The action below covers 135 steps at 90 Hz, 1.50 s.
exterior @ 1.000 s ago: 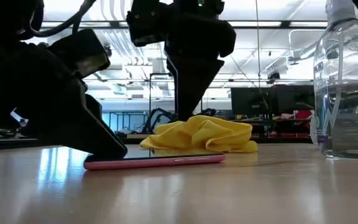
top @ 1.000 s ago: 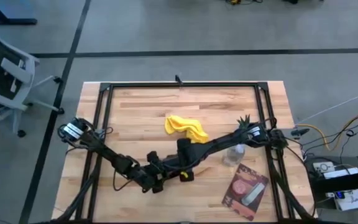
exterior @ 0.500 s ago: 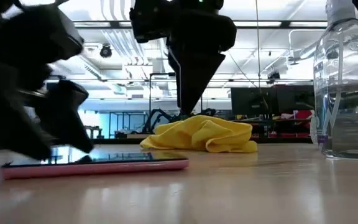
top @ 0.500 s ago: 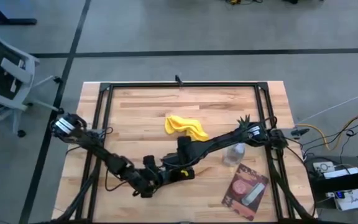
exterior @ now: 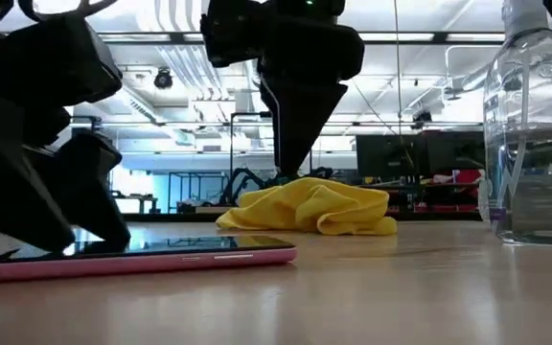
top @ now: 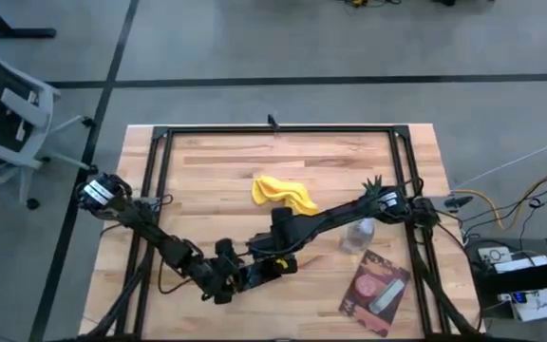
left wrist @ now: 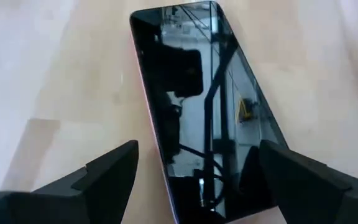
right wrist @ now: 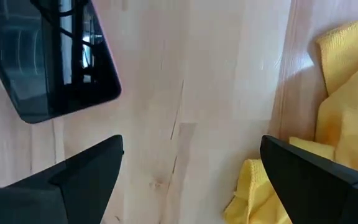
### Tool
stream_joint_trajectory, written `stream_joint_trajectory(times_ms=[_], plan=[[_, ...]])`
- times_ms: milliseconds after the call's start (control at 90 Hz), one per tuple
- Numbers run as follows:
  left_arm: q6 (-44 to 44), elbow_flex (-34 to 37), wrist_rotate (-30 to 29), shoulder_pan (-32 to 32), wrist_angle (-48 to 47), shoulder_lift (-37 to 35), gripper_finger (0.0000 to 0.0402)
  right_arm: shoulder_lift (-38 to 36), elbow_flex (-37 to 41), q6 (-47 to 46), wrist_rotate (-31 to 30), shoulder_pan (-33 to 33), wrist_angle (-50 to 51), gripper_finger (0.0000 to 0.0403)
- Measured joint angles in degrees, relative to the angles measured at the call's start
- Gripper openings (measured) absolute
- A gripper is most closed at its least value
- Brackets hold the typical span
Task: Apply microfiber cloth
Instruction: Wipe the front of the pink cellphone with a microfiber cloth
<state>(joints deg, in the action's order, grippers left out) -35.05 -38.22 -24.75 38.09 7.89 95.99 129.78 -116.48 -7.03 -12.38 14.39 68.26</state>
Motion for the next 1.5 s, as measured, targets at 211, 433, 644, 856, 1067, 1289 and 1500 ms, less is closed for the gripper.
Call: stream_joint_trajectory(times_ms=[211, 433, 644, 856, 1067, 1289, 1500], plan=[[-0.57, 0.35, -0.02, 0.00, 0.37, 0.20, 0.0314, 0.00, 1.70, 7.48, -7.58, -3.57, -0.22, 0.0359], [-3.43, 1.55, -0.04, 0.13, 1.42, 0.65, 0.0314, 0.00, 3.28, 11.44, -7.31, -11.46, -4.39, 0.0359], [-4.77, 2.26, -0.02, 0.37, 1.39, 0.63, 0.0314, 0.00, 6.08, 12.66, -7.12, -18.47, -11.29, 0.0327], [-4.88, 2.26, -0.02, 0.44, 1.26, 0.67, 0.0314, 0.00, 10.65, 11.07, -2.21, -21.78, -11.75, 0.0204], [-5.18, 2.30, -0.38, 0.44, 1.26, 0.72, 0.0314, -0.59, 11.56, 9.35, -2.41, -19.02, -8.36, 0.0028], [-5.55, 2.34, -0.44, 0.43, 1.26, 0.74, 0.0314, -4.01, 7.64, 4.97, -5.49, -7.84, -7.26, 0.0006], [-6.12, 2.36, -1.96, 0.37, 1.27, 0.76, 0.0314, -4.61, 4.21, 0.30, -6.53, 3.63, -11.51, 0.0002]])
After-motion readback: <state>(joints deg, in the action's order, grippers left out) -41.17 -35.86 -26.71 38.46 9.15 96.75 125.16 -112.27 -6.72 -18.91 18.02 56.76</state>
